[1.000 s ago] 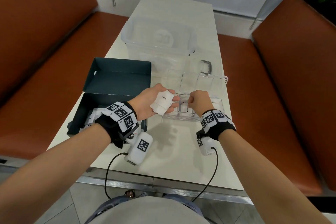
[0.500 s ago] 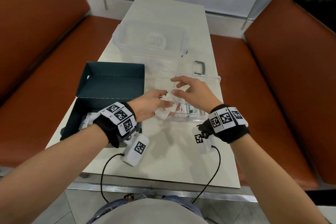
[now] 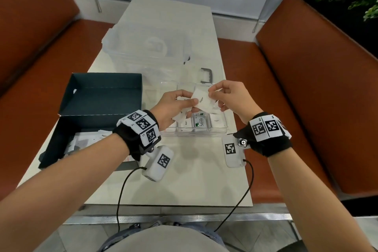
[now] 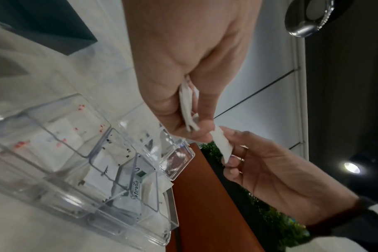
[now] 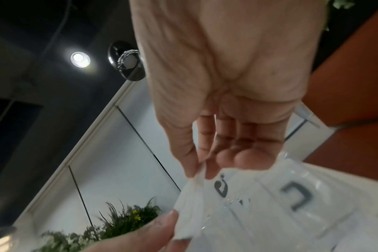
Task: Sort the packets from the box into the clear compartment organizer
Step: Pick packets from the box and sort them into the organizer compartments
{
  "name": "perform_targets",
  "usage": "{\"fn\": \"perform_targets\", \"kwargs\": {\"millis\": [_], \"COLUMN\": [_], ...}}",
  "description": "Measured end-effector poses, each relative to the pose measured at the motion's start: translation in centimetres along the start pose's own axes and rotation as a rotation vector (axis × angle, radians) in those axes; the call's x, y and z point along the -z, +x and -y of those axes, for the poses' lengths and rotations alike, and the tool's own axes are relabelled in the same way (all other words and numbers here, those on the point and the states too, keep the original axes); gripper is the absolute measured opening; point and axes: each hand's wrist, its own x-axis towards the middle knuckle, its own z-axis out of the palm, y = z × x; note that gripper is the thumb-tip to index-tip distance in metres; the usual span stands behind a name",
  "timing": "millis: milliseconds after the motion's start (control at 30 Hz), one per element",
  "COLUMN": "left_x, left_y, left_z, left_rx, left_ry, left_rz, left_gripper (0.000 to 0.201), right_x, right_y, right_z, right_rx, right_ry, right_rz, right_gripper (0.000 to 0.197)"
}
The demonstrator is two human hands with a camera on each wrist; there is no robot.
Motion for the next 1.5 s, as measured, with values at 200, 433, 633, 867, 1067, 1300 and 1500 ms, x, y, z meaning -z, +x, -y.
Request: {"fn": "perform_targets", "kwargs": {"millis": [200,433,633,867,1067,1300,1500], "left_x": [-2.8,-4.0,-4.2,-3.9,-4.0,-3.2,-2.9], "left_y": [1.7,3.0,2.5,1.9,1.3,1.1,1.3], "left_z": [0.2,1.3,2.6,2.9,1.3,0.2,0.0], "left_rx": [-0.078,-0.037,0.014,0.041,0.075,0.189,0.218], "left_ry": [0.250,0.173,0.164,0.106,0.050,-0.135,-0.182], "left_rz": [0.021,-0.126,-0.151,-0.157,-0.170,-0.103,-0.045], "left_gripper": [0.015,0.013,0.015,0.010,0.020,0.045,0.063], "right_x": [2.0,2.9,0.6,-1.2,-1.1,-0.3,-0.6], "right_y": [0.7,2.2,2.1,1.5,1.4,1.5,1.0], "right_z": [-2.2,-6.4,-8.3,-8.5,-7.8,-7.3,-7.2], "right_rx": [-0.002,-0.218,-0.312,-0.256,-0.231,-0.164,-0.100], "right_ry": [-0.216,-0.243,-0.288,-0.296,-0.484,-0.744,-0.897], "right_rz": [0.072,-0.164,-0.108,-0.155,0.008,0.155,0.145], "right_gripper": [0.015,0.025,0.026,0.011,0.013,0.023,0.025]}}
